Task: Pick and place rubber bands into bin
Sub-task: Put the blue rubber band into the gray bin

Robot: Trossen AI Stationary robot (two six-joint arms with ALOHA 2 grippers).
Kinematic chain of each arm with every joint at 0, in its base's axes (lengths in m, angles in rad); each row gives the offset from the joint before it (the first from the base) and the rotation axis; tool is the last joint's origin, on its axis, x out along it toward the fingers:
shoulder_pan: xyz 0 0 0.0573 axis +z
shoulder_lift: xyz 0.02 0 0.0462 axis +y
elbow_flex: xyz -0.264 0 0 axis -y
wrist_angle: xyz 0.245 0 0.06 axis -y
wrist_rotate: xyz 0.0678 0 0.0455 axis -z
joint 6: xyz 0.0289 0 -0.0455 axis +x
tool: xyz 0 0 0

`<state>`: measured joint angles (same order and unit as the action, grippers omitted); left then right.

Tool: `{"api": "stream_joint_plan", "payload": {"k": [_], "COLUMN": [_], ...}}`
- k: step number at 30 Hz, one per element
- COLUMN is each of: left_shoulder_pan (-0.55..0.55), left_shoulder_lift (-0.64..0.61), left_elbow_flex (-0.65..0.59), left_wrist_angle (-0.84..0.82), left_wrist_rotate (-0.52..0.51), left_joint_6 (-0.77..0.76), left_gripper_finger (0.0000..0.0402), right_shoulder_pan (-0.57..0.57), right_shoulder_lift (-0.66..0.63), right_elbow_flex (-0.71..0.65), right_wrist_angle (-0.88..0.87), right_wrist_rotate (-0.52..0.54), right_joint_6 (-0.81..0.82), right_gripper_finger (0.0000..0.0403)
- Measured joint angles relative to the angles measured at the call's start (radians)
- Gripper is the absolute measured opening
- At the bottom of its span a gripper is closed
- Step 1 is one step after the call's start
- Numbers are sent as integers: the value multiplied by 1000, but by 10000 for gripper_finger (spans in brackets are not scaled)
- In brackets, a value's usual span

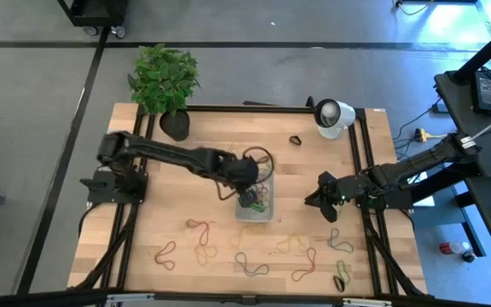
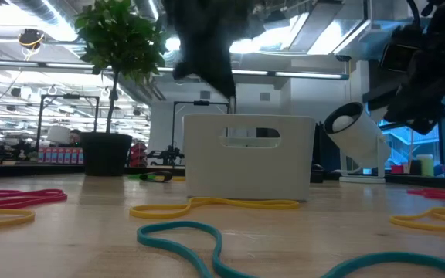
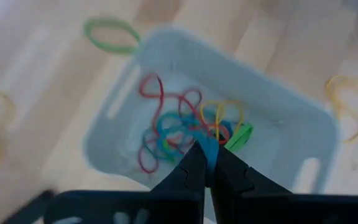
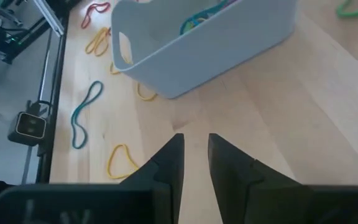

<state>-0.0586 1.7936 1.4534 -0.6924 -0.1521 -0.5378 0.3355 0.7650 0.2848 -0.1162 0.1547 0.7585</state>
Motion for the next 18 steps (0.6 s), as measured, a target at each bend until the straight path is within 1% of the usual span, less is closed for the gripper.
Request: {"api": "stream_joint_plan", "payload": {"k": [7, 9, 12, 18], "left_shoulder_pan": [0, 4, 11, 16], "left_shoulder_lift": [148, 172, 198, 219], "left_elbow_flex": [0, 0, 1, 0], "left_wrist_angle": [126, 164, 182, 189], "left_wrist_rotate": [84, 135, 194, 191], "left_joint_6": [-8, -9, -23, -14], "left_gripper_finger": [6, 14, 37, 100], "right_shoulder_pan": [0, 0, 0, 0], "right_shoulder_lift": [0, 0, 0, 0], "right_elbow_flex": [0, 0, 0, 0], "right_wrist_angle": [17, 21, 23, 23], "right_wrist_rotate": [-20, -21, -21, -25], "right_joint_6": [0, 0, 0, 0], "right_gripper_finger": [76, 76, 76, 76]}}
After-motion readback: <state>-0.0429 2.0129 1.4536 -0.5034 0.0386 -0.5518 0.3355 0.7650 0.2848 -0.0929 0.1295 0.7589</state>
